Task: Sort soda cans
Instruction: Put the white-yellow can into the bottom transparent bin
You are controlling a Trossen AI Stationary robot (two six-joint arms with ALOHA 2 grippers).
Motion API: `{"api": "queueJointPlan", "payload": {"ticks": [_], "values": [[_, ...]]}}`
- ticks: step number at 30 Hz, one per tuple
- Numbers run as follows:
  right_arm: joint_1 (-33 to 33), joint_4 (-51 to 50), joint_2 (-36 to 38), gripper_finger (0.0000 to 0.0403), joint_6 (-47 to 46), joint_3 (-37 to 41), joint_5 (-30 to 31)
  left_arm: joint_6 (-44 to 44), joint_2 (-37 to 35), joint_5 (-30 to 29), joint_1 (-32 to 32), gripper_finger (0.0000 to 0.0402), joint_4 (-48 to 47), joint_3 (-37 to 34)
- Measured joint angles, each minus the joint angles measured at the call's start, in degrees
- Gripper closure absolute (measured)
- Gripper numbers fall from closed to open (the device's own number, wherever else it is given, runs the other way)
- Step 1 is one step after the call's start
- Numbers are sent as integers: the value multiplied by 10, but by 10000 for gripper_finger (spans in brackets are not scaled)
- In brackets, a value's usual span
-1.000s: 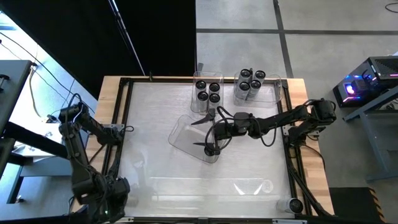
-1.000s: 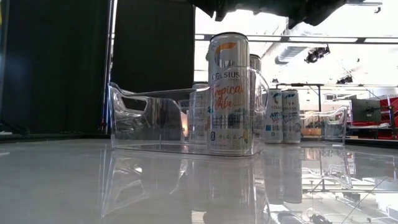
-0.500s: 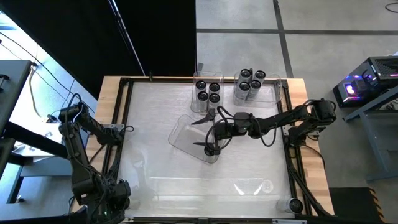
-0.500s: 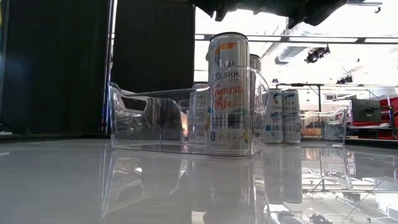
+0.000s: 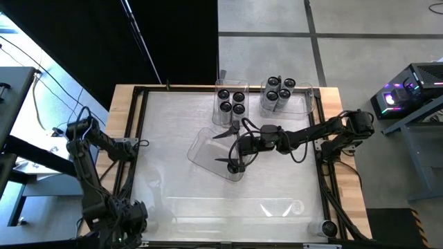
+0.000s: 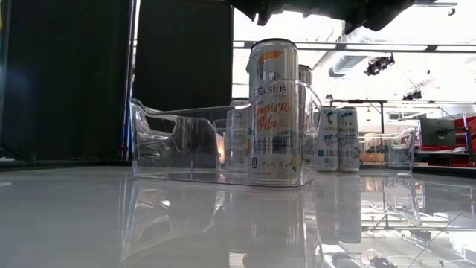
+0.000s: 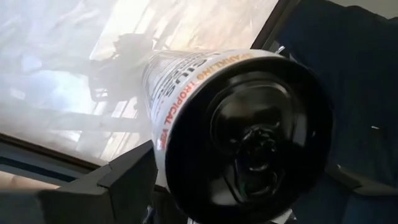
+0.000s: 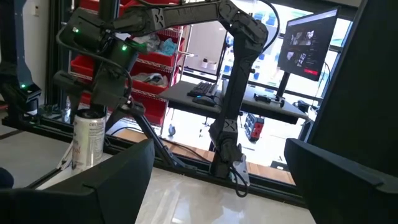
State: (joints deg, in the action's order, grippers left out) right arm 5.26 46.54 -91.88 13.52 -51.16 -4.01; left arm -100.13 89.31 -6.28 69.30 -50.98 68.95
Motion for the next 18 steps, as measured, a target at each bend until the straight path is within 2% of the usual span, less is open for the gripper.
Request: {"api": "queueJointPlan", "payload": {"ticks": [10,18], "values": [[0,0,0,48,0,0,0,14,4,1,1,55,-7,0],[0,0,0,48,0,0,0,35,4,0,-15,50,-5,0]]}}
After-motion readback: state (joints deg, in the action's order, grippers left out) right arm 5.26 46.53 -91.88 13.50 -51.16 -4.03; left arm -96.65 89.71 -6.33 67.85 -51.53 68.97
